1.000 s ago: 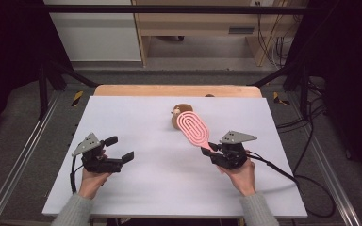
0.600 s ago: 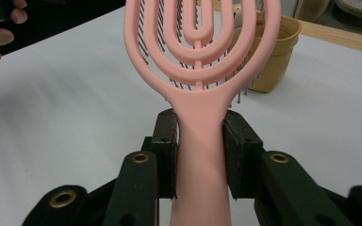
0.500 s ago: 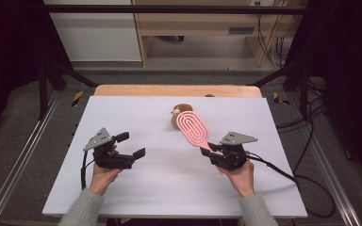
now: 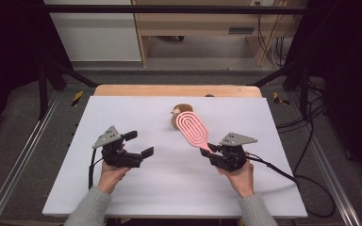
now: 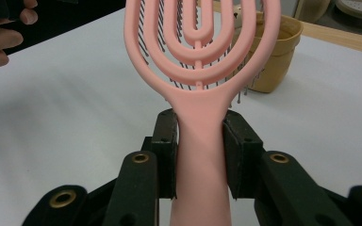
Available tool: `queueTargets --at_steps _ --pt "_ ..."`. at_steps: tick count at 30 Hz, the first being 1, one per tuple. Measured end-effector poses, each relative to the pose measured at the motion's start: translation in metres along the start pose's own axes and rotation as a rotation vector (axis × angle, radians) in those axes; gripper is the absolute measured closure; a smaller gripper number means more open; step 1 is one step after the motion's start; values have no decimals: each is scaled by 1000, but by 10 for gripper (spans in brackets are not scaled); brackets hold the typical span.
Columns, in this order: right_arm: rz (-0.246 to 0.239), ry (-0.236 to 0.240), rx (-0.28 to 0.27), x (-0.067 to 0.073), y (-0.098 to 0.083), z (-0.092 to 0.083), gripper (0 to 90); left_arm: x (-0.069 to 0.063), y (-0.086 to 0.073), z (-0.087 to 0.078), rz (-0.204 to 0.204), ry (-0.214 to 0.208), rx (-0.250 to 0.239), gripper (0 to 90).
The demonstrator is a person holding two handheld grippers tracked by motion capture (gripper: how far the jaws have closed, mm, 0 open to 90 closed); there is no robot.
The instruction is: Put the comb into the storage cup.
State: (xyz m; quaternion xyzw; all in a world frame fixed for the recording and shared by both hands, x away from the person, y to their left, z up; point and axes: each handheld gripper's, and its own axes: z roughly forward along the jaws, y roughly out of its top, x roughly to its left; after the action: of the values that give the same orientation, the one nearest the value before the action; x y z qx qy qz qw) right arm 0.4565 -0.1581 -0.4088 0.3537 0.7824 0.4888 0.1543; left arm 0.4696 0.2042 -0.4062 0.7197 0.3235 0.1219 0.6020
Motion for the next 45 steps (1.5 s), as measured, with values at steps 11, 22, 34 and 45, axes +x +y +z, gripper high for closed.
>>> queueTargets --at_steps 11,22,34,45 --pt "-1 2 -8 1 0 -1 696 -5 0 11 -34 -27 -14 0" --pt "1 3 -17 1 0 -1 696 -10 0 23 -56 -41 -20 0" --pt "1 3 -20 0 1 -2 696 -18 6 35 -72 -68 -23 0" --pt "1 5 -19 0 1 -3 696 -26 10 46 -82 -84 -24 0"
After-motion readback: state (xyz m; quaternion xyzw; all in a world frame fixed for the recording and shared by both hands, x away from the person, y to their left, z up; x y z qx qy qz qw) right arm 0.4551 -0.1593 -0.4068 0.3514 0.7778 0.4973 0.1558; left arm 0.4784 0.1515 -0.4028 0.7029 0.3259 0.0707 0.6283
